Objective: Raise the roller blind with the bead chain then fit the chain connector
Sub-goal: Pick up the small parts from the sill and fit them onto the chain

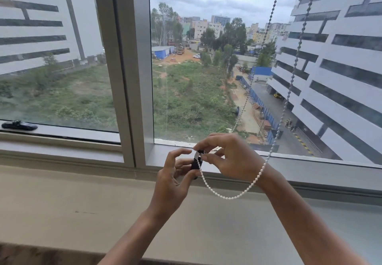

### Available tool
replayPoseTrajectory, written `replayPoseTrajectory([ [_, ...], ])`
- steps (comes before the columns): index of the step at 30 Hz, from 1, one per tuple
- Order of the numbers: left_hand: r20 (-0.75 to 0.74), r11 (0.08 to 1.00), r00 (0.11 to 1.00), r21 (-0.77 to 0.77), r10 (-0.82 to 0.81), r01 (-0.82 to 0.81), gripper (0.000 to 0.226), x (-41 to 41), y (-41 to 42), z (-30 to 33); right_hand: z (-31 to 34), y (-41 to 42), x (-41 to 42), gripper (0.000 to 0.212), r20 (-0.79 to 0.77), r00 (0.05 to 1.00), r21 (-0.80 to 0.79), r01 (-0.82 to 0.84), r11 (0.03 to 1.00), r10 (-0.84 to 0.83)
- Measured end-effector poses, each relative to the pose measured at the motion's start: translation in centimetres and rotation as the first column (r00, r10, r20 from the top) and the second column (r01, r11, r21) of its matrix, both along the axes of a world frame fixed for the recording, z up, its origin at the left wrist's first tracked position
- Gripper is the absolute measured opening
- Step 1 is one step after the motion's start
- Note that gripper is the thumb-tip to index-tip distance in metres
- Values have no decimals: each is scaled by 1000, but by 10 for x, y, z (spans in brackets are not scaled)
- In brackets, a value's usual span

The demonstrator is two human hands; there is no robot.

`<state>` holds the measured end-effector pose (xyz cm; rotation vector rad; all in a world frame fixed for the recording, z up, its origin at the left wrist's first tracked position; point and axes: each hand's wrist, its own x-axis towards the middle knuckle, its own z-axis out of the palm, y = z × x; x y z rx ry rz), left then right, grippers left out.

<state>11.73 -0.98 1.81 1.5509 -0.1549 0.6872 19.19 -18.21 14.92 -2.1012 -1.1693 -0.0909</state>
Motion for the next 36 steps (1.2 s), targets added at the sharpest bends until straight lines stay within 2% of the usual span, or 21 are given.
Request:
replayPoseTrajectory([
  [9,4,1000,1000,-6,8,-8,47,-6,-3,4,5,0,-3,22,36,999,-28,-31,999,32],
  [20,13,1000,1000,-10,-9,9,51,-5,-4,8,15,-2,4,30,-14,995,-61,-97,993,96],
  [27,12,999,999,-33,-40,40,59,1,-5,3,20,-6,10,37,14,993,-102,-118,988,120],
  [36,9,997,998,-42,-66,67,58,4,-8,4,25,-8,15,35,-26,988,-127,-157,979,155],
])
